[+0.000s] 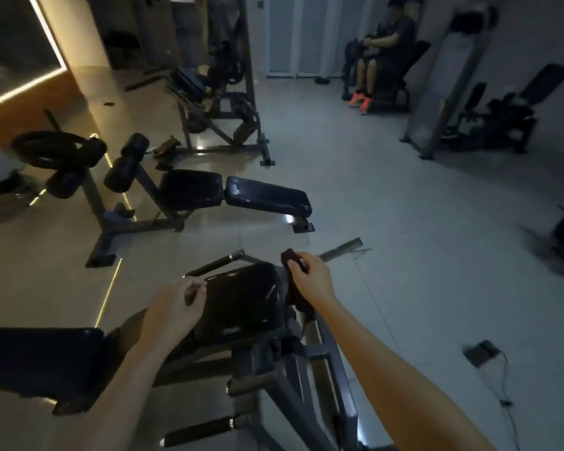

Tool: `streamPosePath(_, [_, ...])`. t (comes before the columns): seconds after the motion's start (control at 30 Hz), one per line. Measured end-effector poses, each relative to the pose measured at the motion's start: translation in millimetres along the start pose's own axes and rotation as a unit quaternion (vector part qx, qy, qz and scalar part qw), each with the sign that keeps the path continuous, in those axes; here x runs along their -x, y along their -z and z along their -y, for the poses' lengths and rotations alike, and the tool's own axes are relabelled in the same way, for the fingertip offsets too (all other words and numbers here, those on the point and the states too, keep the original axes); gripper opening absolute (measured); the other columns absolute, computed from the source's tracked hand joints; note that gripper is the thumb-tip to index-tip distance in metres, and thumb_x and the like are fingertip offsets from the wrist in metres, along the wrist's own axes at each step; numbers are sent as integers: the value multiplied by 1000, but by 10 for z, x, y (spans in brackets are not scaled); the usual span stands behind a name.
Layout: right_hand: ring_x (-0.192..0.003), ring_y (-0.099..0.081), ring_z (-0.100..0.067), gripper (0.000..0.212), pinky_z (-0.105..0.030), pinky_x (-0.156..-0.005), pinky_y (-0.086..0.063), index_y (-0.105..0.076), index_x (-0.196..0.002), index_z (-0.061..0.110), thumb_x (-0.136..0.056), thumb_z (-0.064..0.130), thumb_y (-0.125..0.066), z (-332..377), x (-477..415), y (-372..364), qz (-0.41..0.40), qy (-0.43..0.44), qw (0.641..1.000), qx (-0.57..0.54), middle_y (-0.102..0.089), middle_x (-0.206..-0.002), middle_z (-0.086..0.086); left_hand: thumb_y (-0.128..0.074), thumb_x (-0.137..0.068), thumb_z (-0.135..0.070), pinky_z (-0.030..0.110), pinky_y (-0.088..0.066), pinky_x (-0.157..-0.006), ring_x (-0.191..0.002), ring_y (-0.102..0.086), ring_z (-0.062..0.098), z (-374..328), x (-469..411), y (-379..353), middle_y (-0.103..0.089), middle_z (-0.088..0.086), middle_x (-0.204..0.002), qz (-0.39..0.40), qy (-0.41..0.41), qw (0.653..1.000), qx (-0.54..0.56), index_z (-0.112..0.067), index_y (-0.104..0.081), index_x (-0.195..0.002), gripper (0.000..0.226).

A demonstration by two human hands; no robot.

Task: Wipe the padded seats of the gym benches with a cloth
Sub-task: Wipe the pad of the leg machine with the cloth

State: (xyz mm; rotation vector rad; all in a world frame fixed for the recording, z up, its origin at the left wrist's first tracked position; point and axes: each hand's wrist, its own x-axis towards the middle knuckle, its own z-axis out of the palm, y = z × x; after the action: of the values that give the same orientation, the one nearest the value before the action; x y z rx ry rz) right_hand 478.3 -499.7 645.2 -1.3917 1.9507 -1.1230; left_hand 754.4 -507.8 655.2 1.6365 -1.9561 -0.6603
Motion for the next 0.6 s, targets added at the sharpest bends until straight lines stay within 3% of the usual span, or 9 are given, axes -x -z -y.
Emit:
streamPosePath(0.07, [-76,-59,-6,25,-20,-69,-52,-66,-119,15,-99,25,-55,91,-12,-135,-34,-14,999,6,-60,-88,7,-54,-97,-30,22,-44,-79,-95,-58,4,108,-229,71,-61,-13,-103,27,-31,999,-8,-32,-62,-106,12])
streamPosePath(0.2, [-85,-65,-14,26,-36,-80,-58,-67,-119,16,-99,27,-55,166,63,-374,-96,-60,994,-3,-59,-88,11,-53,-98,-31,23,-40,-71,-90,-54,7,225,-554,156,-54,-10,-104,63,-97,992,-53,-27,-63,-110,16])
streamPosePath(0.3, [-79,-62,-9,24,-21,-68,-54,-67,-119,19,-99,27,-56,152,151,-491,-137,-80,987,10,-52,-84,17,-52,-97,-33,29,-47,-76,-92,-56,9,329,-706,147,-57,-10,-106,90,-123,987,-43,-30,-63,-109,16])
streamPosePath(0.33, [-76,-58,-5,25,-12,-62,-47,-66,-121,20,-100,28,-55,121,183,-527,-143,-94,985,19,-53,-88,13,-52,-96,-35,33,-50,-78,-92,-57,10,368,-737,119,-57,-11,-105,95,-129,986,-40,-32,-63,-107,16])
streamPosePath(0.43, [-76,-55,-3,31,-9,-57,-40,-60,-129,23,-101,33,-53,-69,254,-641,-156,-134,978,38,-56,-110,-1,-54,-95,-35,34,-52,-75,-85,-58,8,469,-761,10,-58,-11,-106,110,-145,983,-29,-34,-62,-107,14])
streamPosePath(0.6, [-85,-58,-12,33,-24,-74,-51,-58,-131,24,-101,34,-53,-390,328,-783,-179,-156,969,62,-53,-112,-3,-55,-97,-32,33,-47,-95,-120,-49,14,754,-723,-310,-50,-5,-129,153,-144,977,-25,-28,-59,-124,28])
